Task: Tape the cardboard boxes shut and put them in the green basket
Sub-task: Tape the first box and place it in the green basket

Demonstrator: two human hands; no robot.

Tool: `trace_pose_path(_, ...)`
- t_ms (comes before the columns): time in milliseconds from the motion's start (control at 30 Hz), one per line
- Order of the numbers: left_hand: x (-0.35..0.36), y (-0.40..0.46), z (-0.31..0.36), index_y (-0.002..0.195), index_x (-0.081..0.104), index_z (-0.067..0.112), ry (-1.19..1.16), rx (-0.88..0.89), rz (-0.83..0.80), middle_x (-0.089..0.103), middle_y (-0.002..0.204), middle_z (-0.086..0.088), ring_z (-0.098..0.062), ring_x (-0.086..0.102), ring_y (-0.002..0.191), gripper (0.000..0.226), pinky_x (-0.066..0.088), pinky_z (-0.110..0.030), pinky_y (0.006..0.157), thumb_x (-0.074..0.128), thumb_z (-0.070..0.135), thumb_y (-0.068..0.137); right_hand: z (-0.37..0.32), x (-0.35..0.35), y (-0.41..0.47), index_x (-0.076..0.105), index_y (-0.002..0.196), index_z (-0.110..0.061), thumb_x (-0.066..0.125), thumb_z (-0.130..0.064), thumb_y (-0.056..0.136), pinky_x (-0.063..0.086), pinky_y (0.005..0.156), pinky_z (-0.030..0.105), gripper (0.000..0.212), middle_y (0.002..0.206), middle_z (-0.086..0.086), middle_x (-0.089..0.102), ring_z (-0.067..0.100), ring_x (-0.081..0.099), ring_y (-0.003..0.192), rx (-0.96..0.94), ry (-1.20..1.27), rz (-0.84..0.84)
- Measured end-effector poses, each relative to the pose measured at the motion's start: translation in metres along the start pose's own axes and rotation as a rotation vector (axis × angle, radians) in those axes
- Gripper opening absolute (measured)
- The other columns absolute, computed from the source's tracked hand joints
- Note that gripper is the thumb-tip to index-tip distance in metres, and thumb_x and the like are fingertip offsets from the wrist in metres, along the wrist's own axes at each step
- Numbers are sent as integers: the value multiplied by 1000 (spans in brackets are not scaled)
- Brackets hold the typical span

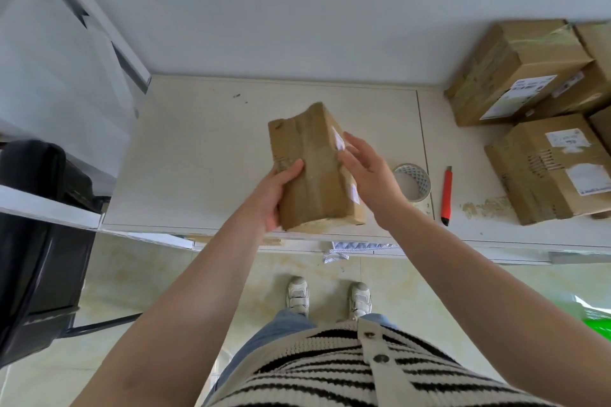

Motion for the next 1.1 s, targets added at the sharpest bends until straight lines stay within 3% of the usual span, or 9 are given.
trace_pose_path(167,-31,-7,-1,119,72,19,-106,25,-181,67,125,-10,-28,65,113,44,56,-42,85,59,46,88,9,-9,-11,31,150,-32,74,-70,57,50,95,39,109,139,0,54,20,59,115,375,210,-125)
trace_pose_path(367,-19,-9,5,144,48,19,88,-4,-183,52,144,-11,-31,50,132,64,38,-50,111,54,56,92,19,-7,-25,66,114,-19,78,-51,66,58,62,34,59,102,4,75,20,74,81,439,547,-205)
trace_pose_path(533,4,-19,22,136,56,27,427,96,-64,70,108,7,-15,63,95,61,51,-29,77,48,66,90,22,-20,-27,63,119,-27,72,-41,84,59,66,35,39,102,1,75,18,73,87,288,516,25)
trace_pose_path(667,39,-26,22,128,55,38,708,141,-191,63,125,21,-4,54,119,56,32,-38,111,63,63,78,21,-26,-39,57,123,-30,69,-37,87,59,71,31,38,107,-1,74,17,72,96,216,484,80)
trace_pose_path(767,54,-20,30,116,64,31,771,169,-212,74,105,11,-11,68,102,34,48,-32,96,73,22,84,11,-57,-52,23,151,-29,73,-38,83,47,101,38,86,146,3,48,21,50,131,161,243,163)
trace_pose_path(867,78,-24,40,141,50,32,1112,109,-404,70,108,15,-2,70,90,72,54,-16,73,80,15,77,-26,-112,-67,-9,155,-27,74,-64,67,8,119,44,126,164,2,-2,22,2,150,-123,-442,348)
trace_pose_path(933,107,-28,36,147,40,37,1464,100,-546,62,119,21,3,66,97,88,53,-14,79,85,26,71,-50,-129,-77,-3,155,-33,58,-86,51,0,117,46,132,164,-2,-5,20,-9,150,-233,-869,201)
trace_pose_path(1033,161,-38,15,146,41,32,1722,102,-717,57,114,25,16,58,91,92,43,-3,75,87,36,67,-46,-141,-93,31,148,-40,59,-85,54,28,115,43,108,149,-9,44,19,34,141,-100,-1064,-173)
trace_pose_path(1100,195,-41,-7,136,51,24,1783,107,-807,60,104,22,17,60,80,78,42,-3,61,87,34,68,-27,-154,-109,41,140,-40,70,-72,64,52,90,36,88,116,-12,64,12,61,103,-12,-986,-313)
Point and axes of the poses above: each hand's wrist, its own y-axis towards the middle knuckle, its own x-axis out of the palm, z = x × y, the point moved 3 cm from there along y, towards the middle knuckle
